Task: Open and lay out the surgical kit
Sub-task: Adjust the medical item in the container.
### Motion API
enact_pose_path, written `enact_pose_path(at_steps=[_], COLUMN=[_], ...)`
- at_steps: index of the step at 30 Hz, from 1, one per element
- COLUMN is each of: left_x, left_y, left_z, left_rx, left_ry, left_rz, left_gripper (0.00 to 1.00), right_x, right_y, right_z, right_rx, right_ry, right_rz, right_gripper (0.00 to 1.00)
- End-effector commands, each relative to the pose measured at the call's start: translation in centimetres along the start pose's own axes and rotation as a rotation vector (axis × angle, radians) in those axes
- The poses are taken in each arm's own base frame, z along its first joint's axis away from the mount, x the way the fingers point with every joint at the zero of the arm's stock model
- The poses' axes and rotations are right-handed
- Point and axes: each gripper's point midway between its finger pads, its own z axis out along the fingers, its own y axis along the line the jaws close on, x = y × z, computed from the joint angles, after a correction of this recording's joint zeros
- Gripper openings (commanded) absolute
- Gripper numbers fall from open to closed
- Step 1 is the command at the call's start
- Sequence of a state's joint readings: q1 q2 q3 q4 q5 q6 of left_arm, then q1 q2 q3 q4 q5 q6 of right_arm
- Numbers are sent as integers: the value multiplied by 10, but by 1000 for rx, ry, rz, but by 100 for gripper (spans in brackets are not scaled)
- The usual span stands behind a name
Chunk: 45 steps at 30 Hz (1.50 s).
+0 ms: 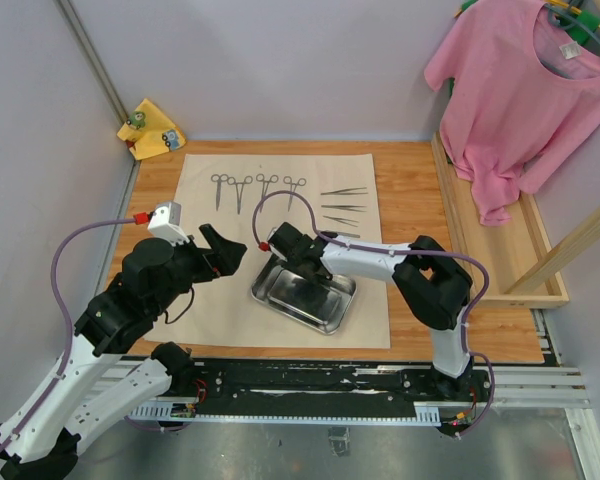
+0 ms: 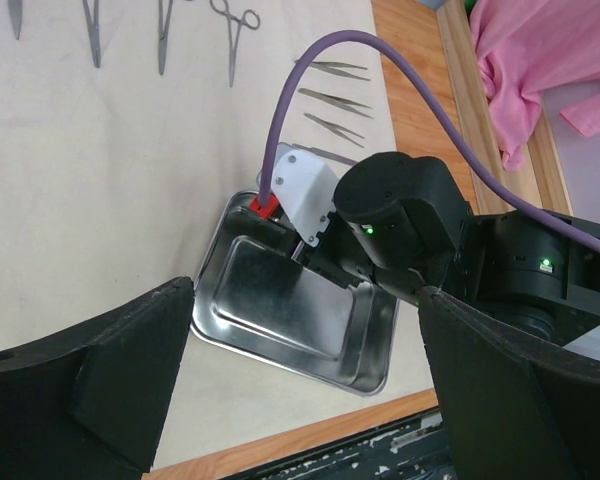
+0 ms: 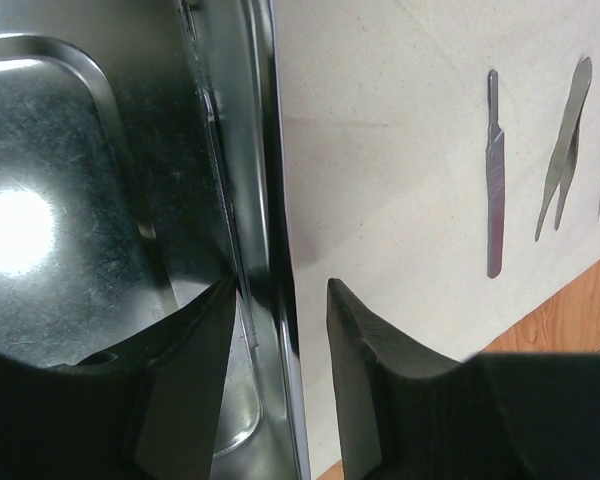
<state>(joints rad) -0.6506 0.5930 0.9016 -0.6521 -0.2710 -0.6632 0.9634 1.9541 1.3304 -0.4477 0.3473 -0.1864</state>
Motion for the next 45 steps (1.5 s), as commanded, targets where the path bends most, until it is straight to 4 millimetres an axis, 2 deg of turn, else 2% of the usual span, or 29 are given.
enact_pose_path(at_steps=[1, 23, 25, 26, 28, 29, 32, 36, 40, 42, 45], left_x=[-1, -2, -1, -1, -1, -1, -1, -2, -2, -1, 0], left_y=[-3, -4, -4, -4, -3, -4, -4, -5, -4, -4, -4], left_z=[-1, -1, -2, -2, -2, -2, -1, -2, -2, -1, -1], left_rx=[17, 22, 24, 25, 23, 25, 26, 30, 25, 24, 22], left_ry=[-12, -15, -14, -14, -13, -14, -14, -15, -14, -11, -9], left_rz=[-14, -18, -18, -19, -19, -19, -19, -19, -18, -18, -20], left_gripper=[98, 98, 98, 98, 98, 98, 98, 98, 98, 98, 98], right_x=[-6, -14, -14, -14, -14, -15, -18, -19, -26, -33, -40], right_y=[-6, -14, -12, -10, -2, 1, 6, 3, -5, -9, 1], right_z=[-14, -28, -27, -27, -25, -25, -25, -25, -45, -67, -92], right_rx=[55, 139, 123, 111, 68, 52, 25, 35, 45, 15, -104], right_ry=[-33, -70, -72, -74, -81, -86, -101, -100, -189, -245, -314], right_rz=[-14, -41, -43, -43, -46, -45, -39, -30, 26, 58, 92], right_gripper=[43, 42, 46, 51, 69, 72, 74, 73, 63, 58, 52])
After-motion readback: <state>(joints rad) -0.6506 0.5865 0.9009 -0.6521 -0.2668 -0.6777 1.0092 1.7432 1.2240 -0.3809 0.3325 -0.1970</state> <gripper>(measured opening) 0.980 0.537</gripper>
